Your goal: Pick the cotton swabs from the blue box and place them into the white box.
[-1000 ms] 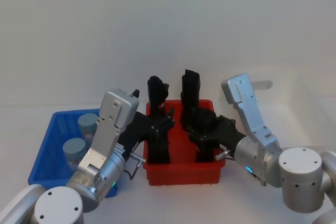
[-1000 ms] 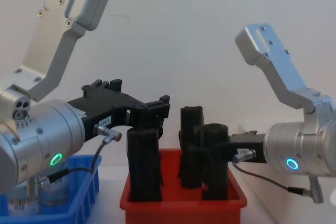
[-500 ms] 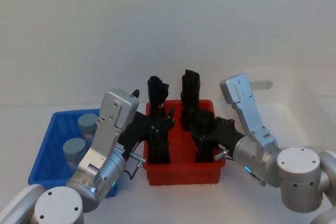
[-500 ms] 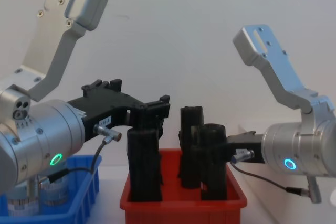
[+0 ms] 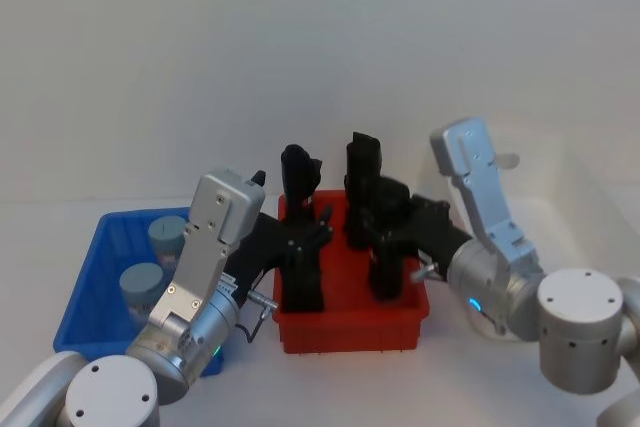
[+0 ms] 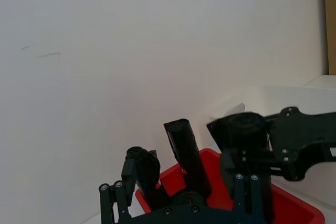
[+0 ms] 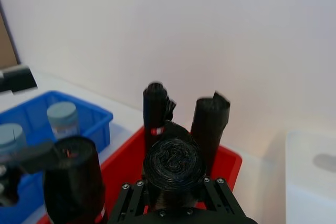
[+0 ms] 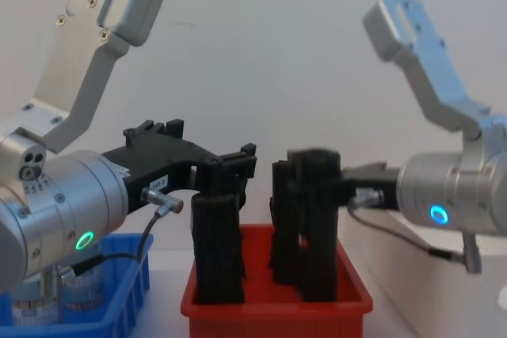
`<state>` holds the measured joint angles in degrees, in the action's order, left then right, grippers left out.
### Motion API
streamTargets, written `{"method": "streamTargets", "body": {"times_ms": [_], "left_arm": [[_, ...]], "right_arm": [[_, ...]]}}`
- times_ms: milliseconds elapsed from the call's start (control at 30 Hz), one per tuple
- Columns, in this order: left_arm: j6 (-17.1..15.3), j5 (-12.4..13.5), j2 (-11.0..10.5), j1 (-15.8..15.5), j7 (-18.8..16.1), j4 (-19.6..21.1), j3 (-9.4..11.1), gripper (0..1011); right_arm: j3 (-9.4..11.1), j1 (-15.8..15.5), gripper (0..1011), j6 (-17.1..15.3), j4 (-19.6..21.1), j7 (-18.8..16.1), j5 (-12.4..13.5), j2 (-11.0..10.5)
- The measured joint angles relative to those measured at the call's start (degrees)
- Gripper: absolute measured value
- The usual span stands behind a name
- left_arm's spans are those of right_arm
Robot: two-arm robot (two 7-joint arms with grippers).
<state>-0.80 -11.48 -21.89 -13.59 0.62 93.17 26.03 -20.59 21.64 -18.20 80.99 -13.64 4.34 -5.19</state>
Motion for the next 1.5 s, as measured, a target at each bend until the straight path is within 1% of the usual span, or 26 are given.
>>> {"method": "streamTargets", "body": {"times_ms": [267,500,667,733,833,1167,1333,1500], "left_arm": [[0.00,0.00,0.00,0.00,0.00,0.00,0.00,1004],[0.00,0.00,0.00,0.00,0.00,0.00,0.00,1004],[0.00,0.00,0.00,0.00,0.00,0.00,0.00,1004],[0.00,0.00,0.00,0.00,0.00,0.00,0.00,1004],[0.00,0.00,0.00,0.00,0.00,0.00,0.00,1004],[0.00,0.00,0.00,0.00,0.00,0.00,0.00,1004],[0.00,0.00,0.00,0.00,0.00,0.00,0.00,1004],[0.00,0.00,0.00,0.00,0.00,0.00,0.00,1004]], "right_arm": [[1.07,0.54,427,3.21,3.00,0.87,1.11,-0.36],[2.22,1.30,427,5.76,5.10,2.01,1.54,-0.83],[3.77,2.21,427,8.30,6.62,3.70,1.44,-1.62],[3.97,2.31,427,8.61,6.75,3.95,1.40,-1.74],[5.04,2.81,427,10.09,7.30,5.46,0.98,-2.42],[7.86,3.15,427,13.01,7.30,9.97,-0.20,-4.50],[9.07,2.53,427,13.47,6.12,12.29,-0.33,-5.45],[9.82,2.04,427,13.43,4.58,13.83,0.00,-5.91]]}}
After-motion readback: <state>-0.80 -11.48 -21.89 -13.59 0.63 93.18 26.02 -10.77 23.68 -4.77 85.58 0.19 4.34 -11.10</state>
